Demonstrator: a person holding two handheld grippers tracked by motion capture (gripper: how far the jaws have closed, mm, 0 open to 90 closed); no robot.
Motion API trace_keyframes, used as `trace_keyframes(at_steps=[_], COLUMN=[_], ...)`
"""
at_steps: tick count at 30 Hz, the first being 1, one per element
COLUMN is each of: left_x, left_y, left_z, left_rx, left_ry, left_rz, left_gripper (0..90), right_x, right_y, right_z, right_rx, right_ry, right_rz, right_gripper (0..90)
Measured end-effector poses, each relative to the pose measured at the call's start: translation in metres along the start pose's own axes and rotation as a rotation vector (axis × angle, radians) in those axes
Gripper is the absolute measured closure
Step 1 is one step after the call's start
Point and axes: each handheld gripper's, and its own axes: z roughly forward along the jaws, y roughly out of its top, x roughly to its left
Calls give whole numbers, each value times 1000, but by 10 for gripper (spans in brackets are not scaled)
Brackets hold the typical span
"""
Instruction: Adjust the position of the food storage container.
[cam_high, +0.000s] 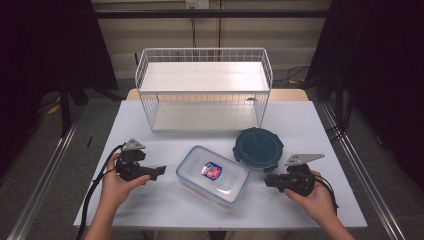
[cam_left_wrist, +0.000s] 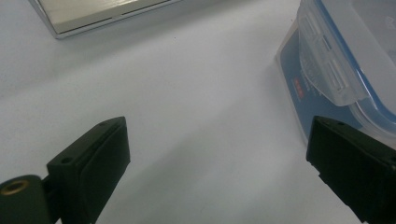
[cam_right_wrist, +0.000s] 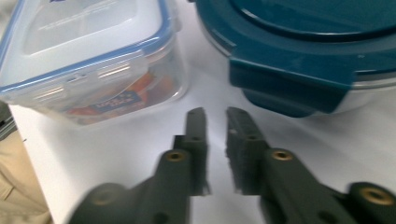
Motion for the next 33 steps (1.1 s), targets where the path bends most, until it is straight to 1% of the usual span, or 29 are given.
trace_keyframes(at_steps=[1, 4, 6, 7, 9, 10, 12, 13, 14, 16, 18, 19, 20, 21, 24, 25, 26, 27, 31, 32, 33], left_x=[0, -1, -1, 0, 0, 0, -1, -1, -1, -1, -1, -2, -2, -1, -2, -2, -2, -2, -3, -3, -3], left_y=[0, 0, 0, 0, 0, 0, 0, 0, 0, 0, 0, 0, 0, 0, 0, 0, 0, 1, 1, 2, 2], left_z=[0, 2, 2, 2, 1, 1, 2, 2, 2, 2, 2, 3, 4, 3, 4, 5, 4, 4, 4, 3, 2], left_rx=[-2, 3, 3, 3, 2, 2, 1, 3, 11, 10, 17, 10, 8, 16, 14, 7, 12, 12, 7, 11, 12], left_ry=[-4, -8, -9, -16, -18, -20, -20, -12, -22, -26, -23, -16, -20, -26, -24, -22, -27, -18, -33, -27, -32], left_rz=[-2, -5, -2, 1, 0, 0, -3, 4, 10, 3, 7, 3, 0, 7, 2, 0, 1, 2, -8, -5, -2], left_gripper=[61, 61, 61, 61, 62, 62, 61, 61, 61, 61, 61, 61, 61, 61, 61, 61, 61, 61, 61, 61, 62], right_x=[2, 8, 12, 14, 19, 19, 24, 26, 28, 31, 33, 34, 34, 35, 35, 35, 36, 36, 37, 38, 38], right_y=[0, 1, 4, 5, 9, 9, 11, 11, 12, 13, 14, 14, 15, 15, 14, 14, 14, 14, 17, 18, 19], right_z=[1, 4, 7, 8, 13, 13, 17, 19, 20, 22, 22, 22, 23, 23, 25, 25, 27, 27, 31, 31, 33], right_rx=[-1, 1, 0, 3, 0, 0, 5, 11, 15, 15, 4, 4, 3, 6, 7, 11, 16, 16, 6, 10, 8], right_ry=[0, 21, 32, 37, 49, 49, 63, 65, 71, 81, 86, 87, 88, 76, 85, 81, 77, 77, 81, 80, 82], right_rz=[-4, -13, -27, -28, -49, -49, -55, -67, -70, -76, -79, -84, -88, -92, -78, -82, -85, -85, -77, -83, -89], right_gripper=[836, 895, 900, 900, 900, 900, 900, 900, 900, 900, 900, 900, 900, 900, 900, 900, 900, 900, 900, 900, 900])
